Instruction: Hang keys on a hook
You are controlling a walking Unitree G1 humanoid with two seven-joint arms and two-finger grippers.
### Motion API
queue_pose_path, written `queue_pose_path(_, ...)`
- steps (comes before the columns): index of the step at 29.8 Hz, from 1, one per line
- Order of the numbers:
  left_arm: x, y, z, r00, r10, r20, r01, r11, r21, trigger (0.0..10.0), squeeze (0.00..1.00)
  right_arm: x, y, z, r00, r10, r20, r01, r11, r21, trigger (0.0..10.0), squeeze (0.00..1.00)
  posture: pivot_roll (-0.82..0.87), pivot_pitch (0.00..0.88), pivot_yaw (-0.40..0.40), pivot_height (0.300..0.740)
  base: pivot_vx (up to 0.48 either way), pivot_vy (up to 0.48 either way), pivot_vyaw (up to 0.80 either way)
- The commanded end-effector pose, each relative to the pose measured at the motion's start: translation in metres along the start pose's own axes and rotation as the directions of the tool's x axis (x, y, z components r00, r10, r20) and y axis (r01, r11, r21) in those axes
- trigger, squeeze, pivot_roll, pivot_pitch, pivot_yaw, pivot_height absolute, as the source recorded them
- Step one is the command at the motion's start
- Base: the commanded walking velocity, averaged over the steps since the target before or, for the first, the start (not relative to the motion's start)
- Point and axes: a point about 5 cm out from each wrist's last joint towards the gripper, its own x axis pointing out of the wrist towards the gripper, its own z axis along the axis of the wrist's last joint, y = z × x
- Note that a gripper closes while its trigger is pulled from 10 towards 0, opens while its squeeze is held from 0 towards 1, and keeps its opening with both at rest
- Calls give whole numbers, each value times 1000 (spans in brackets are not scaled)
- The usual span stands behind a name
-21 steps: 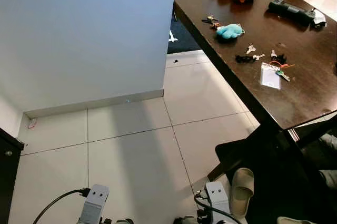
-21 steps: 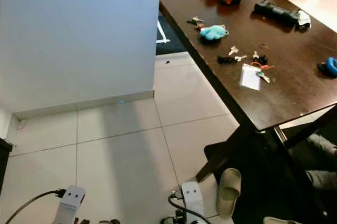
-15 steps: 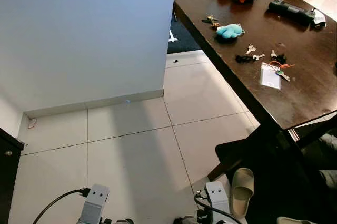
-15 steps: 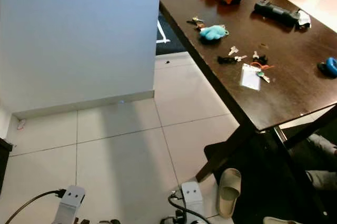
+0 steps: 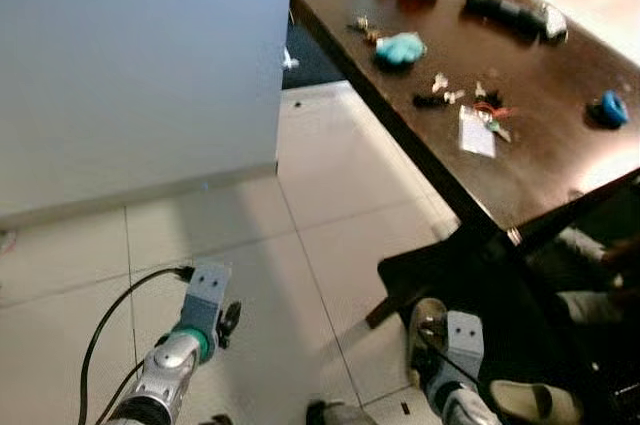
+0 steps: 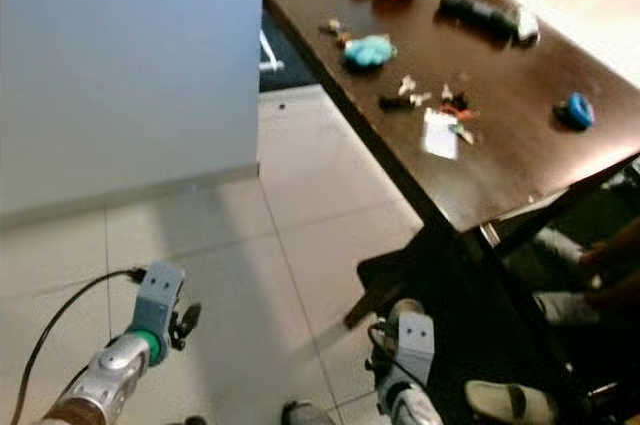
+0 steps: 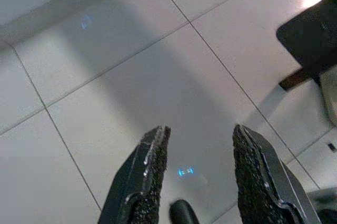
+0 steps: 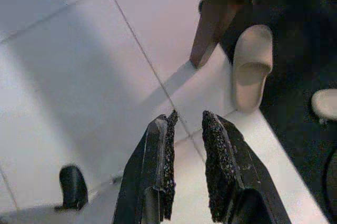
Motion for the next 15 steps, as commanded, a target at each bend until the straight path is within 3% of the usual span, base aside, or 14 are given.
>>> queue_pose_path(1,-3,-6,-8,1000,-12,-17,12,1000,14,10000,0,-2,-3,-2,1000,-7,5,7,1000,-1,10000,0,-208,107,-32,740,0,0,0)
queue_pose_path(4,-3,-6,-10,1000,-13,-19,13,1000,23,10000,0,-2,-2,-2,1000,0,10,0,1000,-1,10000,0,-208,107,-32,740,0,0,0)
queue_pose_path(8,-9,-6,-23,998,-22,-55,25,998,54,10000,0,-5,4,-10,999,39,-11,-40,996,-80,10000,0,-206,102,-32,740,0,0,0)
queue_pose_path(9,-11,-6,-28,997,-8,-73,13,998,58,10000,0,-7,6,-14,1000,19,-17,-21,987,-162,10000,0,-206,102,-32,740,0,0,0)
queue_pose_path(10,-12,-6,-30,997,-11,-83,15,999,49,10000,0,-7,7,-15,1000,16,-6,-17,983,-183,10000,0,-207,104,-30,740,0,0,0)
queue_pose_path(15,-13,-9,-36,991,-50,-124,54,998,29,10000,0,-8,10,-12,999,29,29,-23,977,-213,10000,0,-218,106,-30,740,0,0,0)
